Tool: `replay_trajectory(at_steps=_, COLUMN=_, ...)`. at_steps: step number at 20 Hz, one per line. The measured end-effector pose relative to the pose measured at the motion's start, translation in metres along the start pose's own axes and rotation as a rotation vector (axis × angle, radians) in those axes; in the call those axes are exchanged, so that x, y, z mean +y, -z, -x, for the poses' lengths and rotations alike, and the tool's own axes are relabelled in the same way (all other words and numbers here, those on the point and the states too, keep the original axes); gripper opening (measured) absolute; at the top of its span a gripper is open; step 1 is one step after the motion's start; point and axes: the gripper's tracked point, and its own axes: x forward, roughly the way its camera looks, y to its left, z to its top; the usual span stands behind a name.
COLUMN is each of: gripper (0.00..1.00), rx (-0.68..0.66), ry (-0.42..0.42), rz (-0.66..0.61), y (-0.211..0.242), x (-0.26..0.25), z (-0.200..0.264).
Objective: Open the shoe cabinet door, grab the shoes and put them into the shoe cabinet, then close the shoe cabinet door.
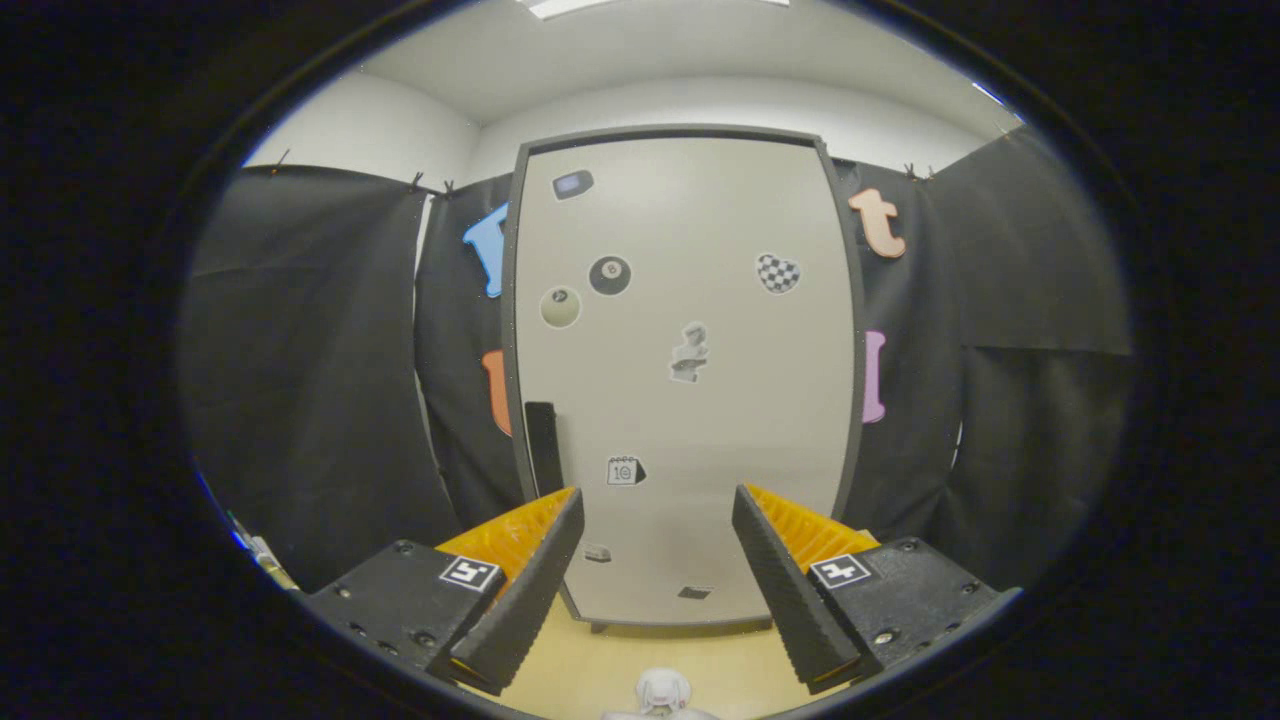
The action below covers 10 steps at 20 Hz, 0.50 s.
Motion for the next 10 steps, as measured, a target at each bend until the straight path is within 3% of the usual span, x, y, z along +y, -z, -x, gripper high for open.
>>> replay_trajectory(at_steps=10, gripper=0.97, rx=0.047, ry=-0.073, rz=-0.002, y=0.027, x=0.074, z=-0.116)
